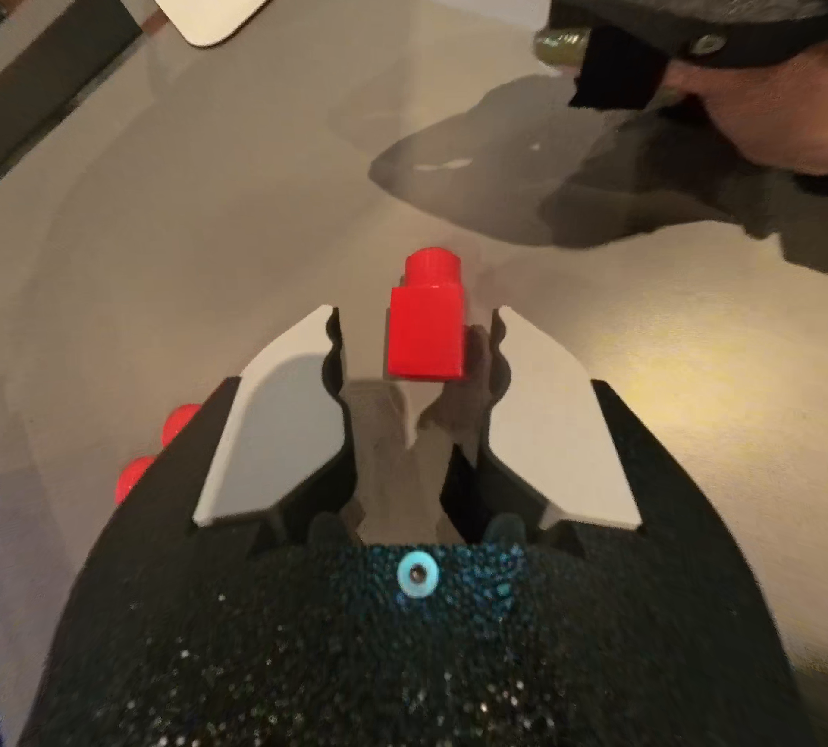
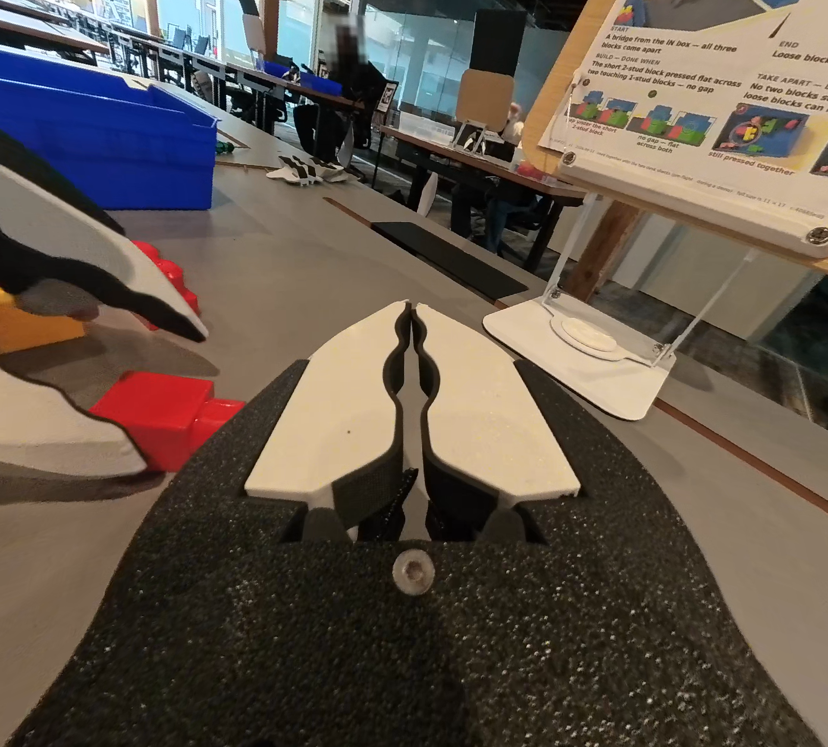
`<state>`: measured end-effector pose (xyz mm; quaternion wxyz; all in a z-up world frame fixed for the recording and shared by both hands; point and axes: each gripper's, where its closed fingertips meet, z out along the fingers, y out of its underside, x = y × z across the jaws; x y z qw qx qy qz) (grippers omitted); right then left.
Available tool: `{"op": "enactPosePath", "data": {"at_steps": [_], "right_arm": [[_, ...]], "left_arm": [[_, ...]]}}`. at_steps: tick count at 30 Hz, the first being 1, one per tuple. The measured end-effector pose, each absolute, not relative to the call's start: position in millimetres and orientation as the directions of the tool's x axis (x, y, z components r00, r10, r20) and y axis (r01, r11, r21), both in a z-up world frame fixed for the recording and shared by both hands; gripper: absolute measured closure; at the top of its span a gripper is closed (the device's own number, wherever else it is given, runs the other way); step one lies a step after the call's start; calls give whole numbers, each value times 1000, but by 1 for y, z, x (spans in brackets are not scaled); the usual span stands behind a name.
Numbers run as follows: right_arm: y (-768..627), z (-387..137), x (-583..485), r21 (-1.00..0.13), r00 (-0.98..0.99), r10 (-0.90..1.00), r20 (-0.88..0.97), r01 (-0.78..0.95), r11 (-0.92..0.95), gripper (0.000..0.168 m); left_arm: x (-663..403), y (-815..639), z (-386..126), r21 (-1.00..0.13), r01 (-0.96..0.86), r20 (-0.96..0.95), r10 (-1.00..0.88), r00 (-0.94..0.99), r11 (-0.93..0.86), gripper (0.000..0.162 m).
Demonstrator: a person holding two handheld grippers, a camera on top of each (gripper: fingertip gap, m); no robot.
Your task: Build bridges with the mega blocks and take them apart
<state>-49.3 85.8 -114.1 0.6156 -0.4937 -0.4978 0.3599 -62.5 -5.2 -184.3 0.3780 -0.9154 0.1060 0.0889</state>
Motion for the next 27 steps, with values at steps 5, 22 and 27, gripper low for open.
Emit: {"op": "enactPosePath", "data": {"at_steps": [5, 22, 27], "right_arm": [[87, -113, -48, -972, 248, 940, 234, 35, 233, 168], [65, -95, -47, -985, -8, 1000, 2, -171, 0, 168], [56, -88, -45, -972, -122, 990, -66, -216, -91, 148]], "left_arm": [[-65, -2, -199, -620, -284, -267, -143, 953, -731, 111], [-88, -5, -121, -956, -218, -237, 82, 968, -195, 124], [-79, -11, -111, -988, -147, -148, 16, 989, -53, 125]]}}
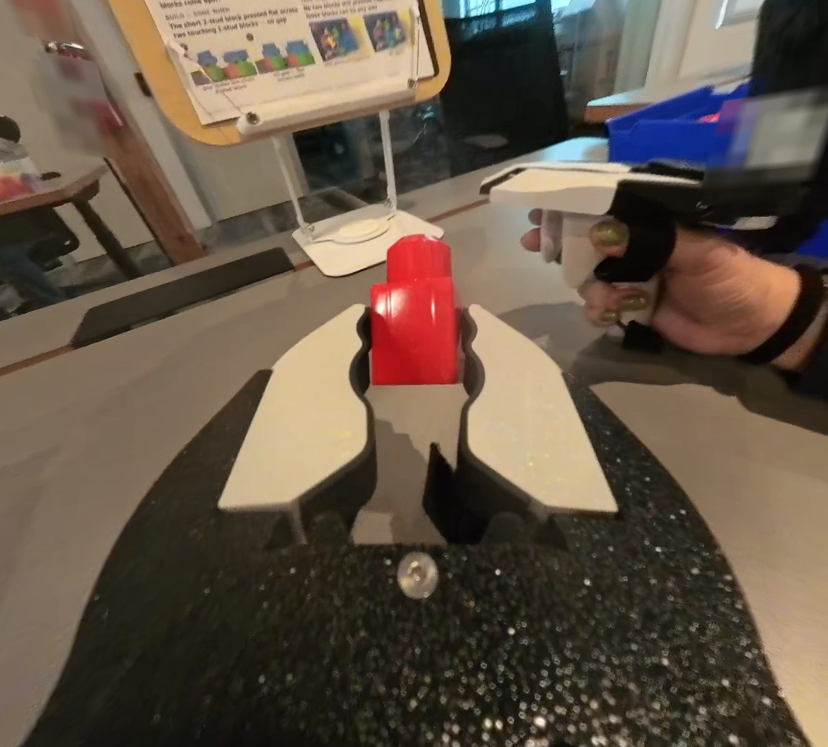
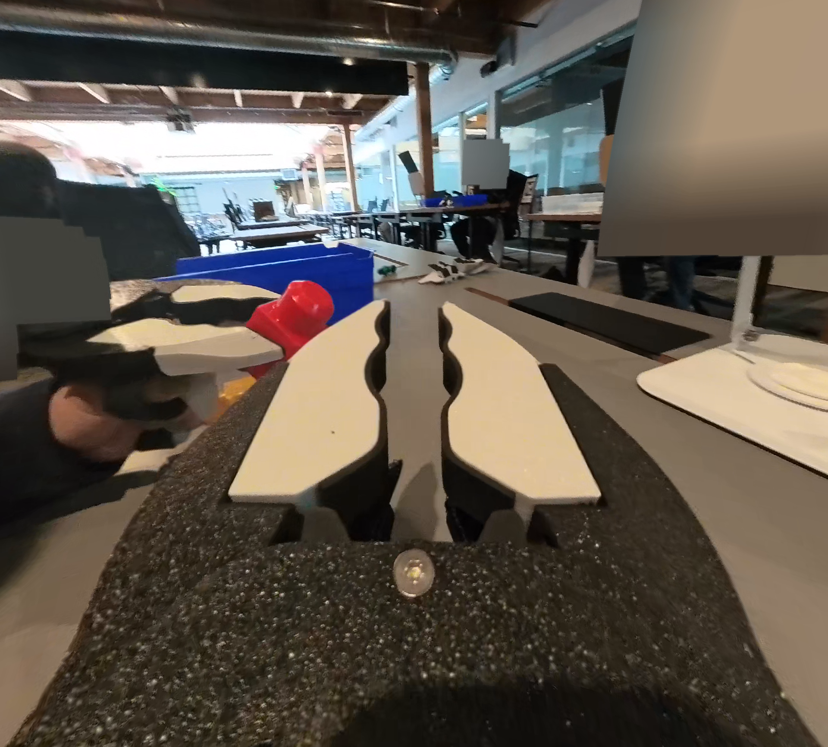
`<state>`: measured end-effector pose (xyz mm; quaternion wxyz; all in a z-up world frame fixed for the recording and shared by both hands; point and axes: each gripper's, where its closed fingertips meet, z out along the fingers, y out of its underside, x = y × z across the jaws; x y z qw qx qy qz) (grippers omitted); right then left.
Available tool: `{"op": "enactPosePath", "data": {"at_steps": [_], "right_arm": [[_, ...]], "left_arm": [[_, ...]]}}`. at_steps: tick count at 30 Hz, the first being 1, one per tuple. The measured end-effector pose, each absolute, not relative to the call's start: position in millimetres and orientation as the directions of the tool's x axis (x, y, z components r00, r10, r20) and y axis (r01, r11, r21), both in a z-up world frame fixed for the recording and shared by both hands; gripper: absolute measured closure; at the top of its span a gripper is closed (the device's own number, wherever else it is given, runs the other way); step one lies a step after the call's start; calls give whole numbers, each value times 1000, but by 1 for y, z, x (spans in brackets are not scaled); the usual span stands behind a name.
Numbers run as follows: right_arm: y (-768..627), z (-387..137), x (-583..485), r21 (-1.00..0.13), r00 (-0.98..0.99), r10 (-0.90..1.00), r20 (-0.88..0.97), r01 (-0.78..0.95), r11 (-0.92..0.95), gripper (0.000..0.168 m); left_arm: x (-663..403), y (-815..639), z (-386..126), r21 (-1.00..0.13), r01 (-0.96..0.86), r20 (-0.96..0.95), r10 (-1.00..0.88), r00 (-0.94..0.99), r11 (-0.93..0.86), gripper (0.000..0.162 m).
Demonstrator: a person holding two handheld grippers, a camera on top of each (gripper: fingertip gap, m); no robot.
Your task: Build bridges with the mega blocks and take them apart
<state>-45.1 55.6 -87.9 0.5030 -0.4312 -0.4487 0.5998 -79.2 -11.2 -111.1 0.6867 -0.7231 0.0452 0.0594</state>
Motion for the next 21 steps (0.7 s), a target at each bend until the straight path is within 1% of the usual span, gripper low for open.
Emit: {"op": "enactPosePath", "data": {"at_steps": [5, 10, 14, 21], "right_arm": [[37, -79, -43, -952, -267, 959, -92, -259, -163, 136], [18, -67, -36, -912, -450, 881, -149, -281, -298, 131], [9, -65, -35, -901, -522, 837, -164, -267, -343, 126], [-9, -68, -34, -910, -607, 779, -156, -219, -353, 125]], "left_arm": [[-68, -15, -102, -998, -45, -48, -96, 994, 42, 125], [-58, -17, -98, -997, -3, -18, -179, 984, 83, 125], [-52, -19, -95, -995, 17, -6, -226, 974, 100, 125], [-41, -24, -89, -987, 108, 61, -340, 938, 121, 125]]}}
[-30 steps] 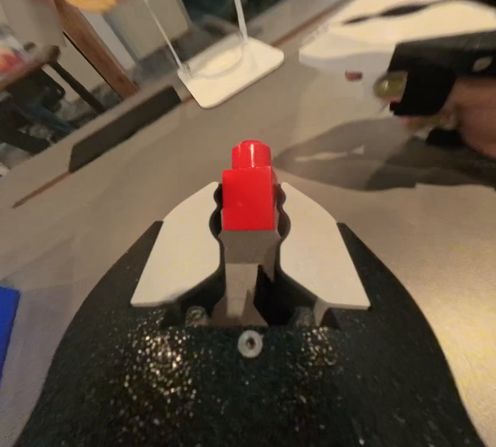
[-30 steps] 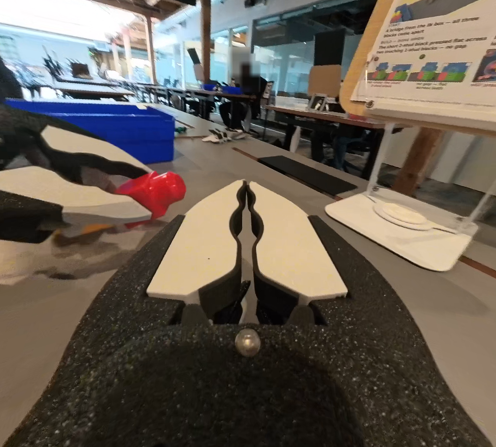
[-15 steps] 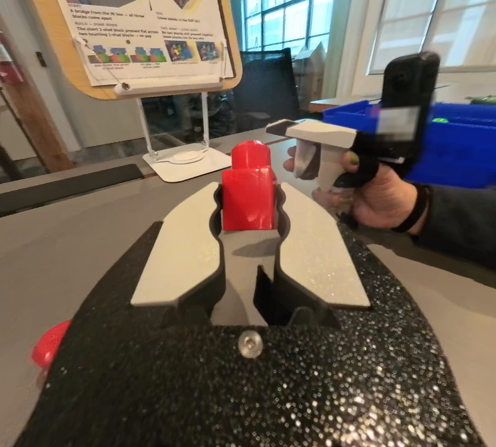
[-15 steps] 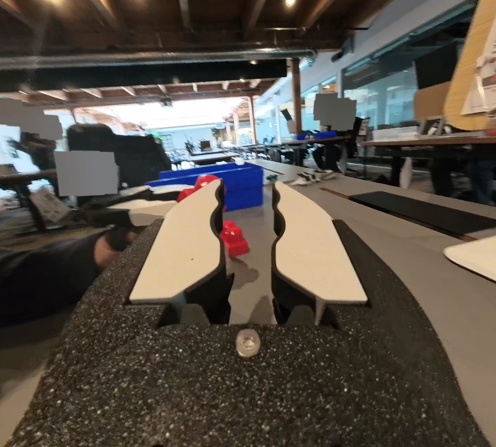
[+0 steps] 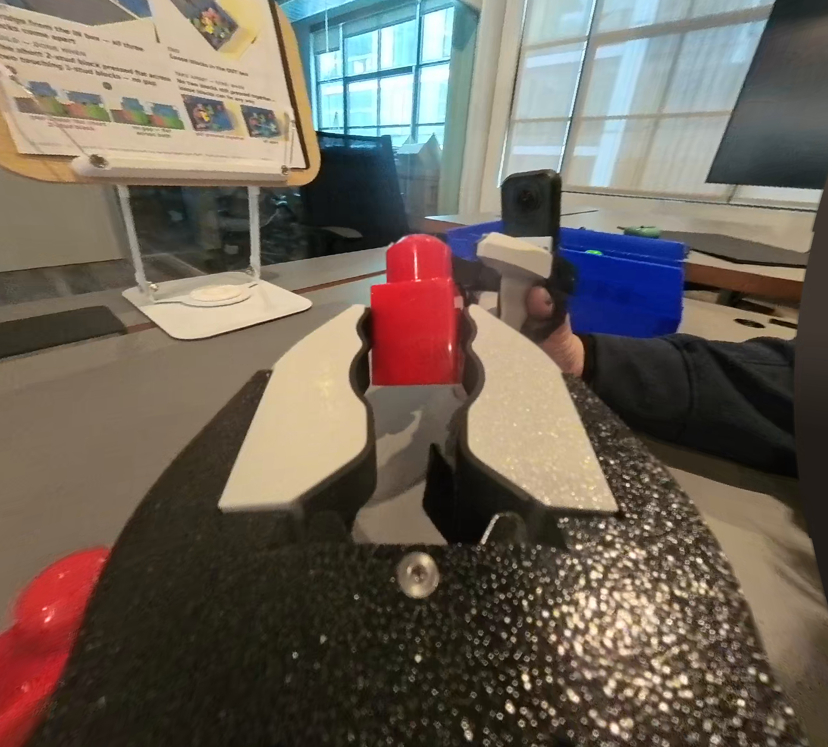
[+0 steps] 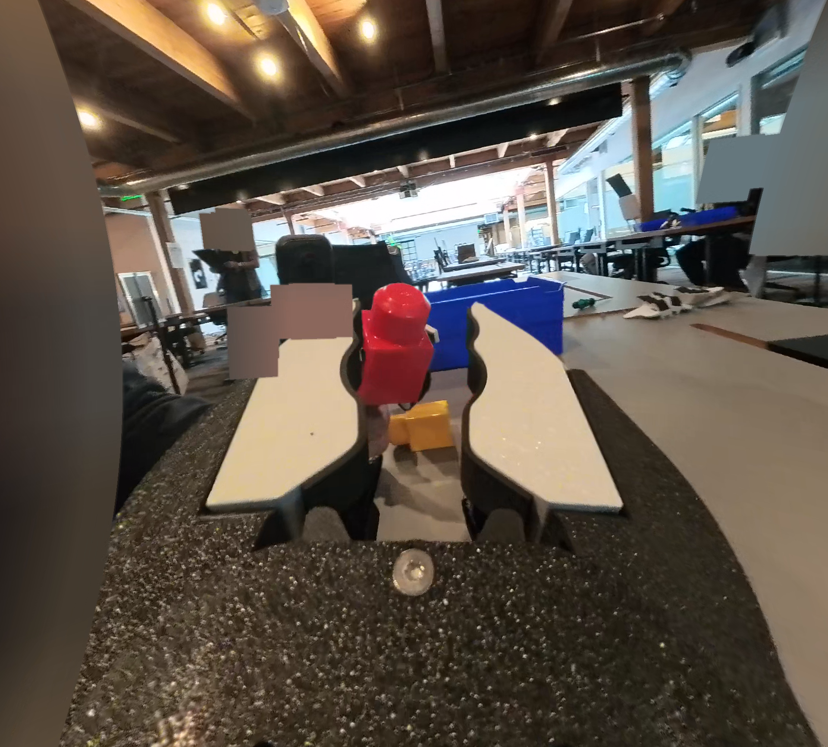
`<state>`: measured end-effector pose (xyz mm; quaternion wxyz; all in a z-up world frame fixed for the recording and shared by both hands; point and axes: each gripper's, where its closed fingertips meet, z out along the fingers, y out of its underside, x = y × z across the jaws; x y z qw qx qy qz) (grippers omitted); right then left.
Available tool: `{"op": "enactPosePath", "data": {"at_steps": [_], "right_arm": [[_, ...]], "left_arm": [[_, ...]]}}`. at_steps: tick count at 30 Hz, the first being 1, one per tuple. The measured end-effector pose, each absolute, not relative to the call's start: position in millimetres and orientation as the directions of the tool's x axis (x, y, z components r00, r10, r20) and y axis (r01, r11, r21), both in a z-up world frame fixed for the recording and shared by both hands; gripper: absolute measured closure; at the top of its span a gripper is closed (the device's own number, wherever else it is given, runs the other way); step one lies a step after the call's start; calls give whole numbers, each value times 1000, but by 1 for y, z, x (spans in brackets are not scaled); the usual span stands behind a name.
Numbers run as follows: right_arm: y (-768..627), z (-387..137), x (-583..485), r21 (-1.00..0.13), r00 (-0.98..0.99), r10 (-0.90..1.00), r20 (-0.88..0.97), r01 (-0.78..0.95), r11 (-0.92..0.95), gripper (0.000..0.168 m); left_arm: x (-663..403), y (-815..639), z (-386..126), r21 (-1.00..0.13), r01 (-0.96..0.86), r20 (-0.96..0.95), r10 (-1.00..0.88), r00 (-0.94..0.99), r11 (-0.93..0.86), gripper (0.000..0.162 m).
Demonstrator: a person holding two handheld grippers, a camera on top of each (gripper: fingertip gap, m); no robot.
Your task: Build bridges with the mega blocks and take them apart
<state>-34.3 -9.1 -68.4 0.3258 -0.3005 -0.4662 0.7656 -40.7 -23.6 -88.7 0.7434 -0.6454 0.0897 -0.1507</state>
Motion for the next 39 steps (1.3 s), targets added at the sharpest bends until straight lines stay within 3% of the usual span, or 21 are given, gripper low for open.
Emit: {"op": "enactPosePath", "data": {"at_steps": [19, 23, 27, 33, 39], "right_arm": [[-29, -76, -30, -932, -708, 688, -163, -117, -342, 140], [-24, -86, -38, -968, -628, 770, -109, -107, -225, 140], [-24, -116, -49, -1000, -550, 835, -20, 5, -20, 140], [-34, -135, -55, -988, -537, 842, 59, 88, 125, 140], [-41, -145, -57, -969, -542, 831, 123, 117, 220, 140]], "left_arm": [[-22, -22, -98, -995, 80, 49, -424, 904, 55, 123], [-41, -31, -95, -998, 54, 43, -326, 945, 26, 97], [-73, -63, -90, -996, 84, 83, -181, 980, -1, 100], [-132, -113, -119, -958, 123, 94, 121, 988, -259, 103], [-139, -126, -166, -813, 59, -60, 185, 981, -580, 98]]}}
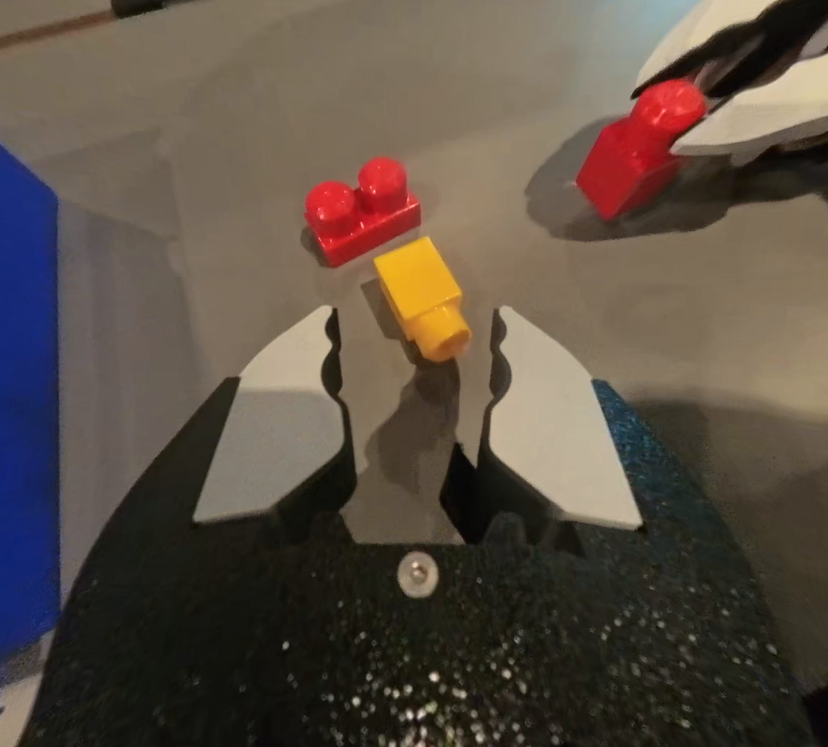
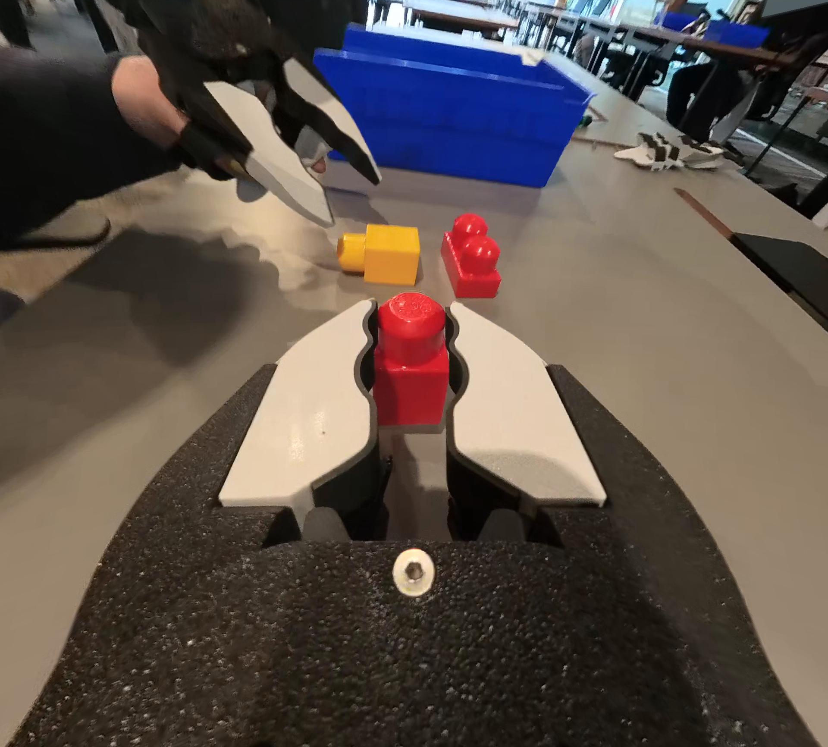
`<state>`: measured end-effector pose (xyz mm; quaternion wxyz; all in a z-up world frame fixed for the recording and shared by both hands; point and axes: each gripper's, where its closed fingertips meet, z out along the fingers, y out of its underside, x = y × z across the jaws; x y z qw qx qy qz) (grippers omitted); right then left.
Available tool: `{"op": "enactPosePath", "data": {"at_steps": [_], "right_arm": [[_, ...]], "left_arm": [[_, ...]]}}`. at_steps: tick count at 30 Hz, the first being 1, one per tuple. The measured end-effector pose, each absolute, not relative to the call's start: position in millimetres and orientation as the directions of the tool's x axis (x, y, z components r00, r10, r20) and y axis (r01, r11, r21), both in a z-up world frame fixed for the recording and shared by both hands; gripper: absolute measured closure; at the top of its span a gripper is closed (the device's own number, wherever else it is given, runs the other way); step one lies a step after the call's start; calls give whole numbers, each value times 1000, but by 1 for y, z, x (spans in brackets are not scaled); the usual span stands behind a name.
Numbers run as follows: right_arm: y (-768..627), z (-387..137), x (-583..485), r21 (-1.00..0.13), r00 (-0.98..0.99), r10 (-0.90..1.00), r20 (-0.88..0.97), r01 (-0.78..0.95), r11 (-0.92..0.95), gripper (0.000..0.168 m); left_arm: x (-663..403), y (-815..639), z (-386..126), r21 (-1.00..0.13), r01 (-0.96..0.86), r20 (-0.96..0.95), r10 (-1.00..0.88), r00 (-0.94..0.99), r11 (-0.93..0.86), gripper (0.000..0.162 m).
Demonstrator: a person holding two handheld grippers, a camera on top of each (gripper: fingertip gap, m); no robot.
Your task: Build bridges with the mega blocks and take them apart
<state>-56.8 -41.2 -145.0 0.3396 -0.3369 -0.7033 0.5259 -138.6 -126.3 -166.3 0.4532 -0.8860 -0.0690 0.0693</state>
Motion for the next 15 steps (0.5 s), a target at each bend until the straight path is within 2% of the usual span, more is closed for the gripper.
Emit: {"op": "enactPosePath", "data": {"at_steps": [3, 8, 11, 15], "right_arm": [[-43, -150, -56, -958, -551, 821, 152, 124, 260, 140], [-43, -157, -55, -934, -562, 804, 197, 141, 328, 140], [-44, -160, -54, -923, -571, 793, 213, 149, 355, 140], [-43, -161, -52, -919, -580, 783, 223, 142, 368, 140]], "left_arm": [[-132, -122, -178, -783, 46, -82, 177, 981, -621, 104], [-133, -120, -192, -725, 39, -127, 189, 974, -688, 103], [-134, -117, -194, -721, 70, -114, 218, 969, -690, 95], [-137, -120, -204, -671, 81, -143, 236, 961, -737, 101]]}}
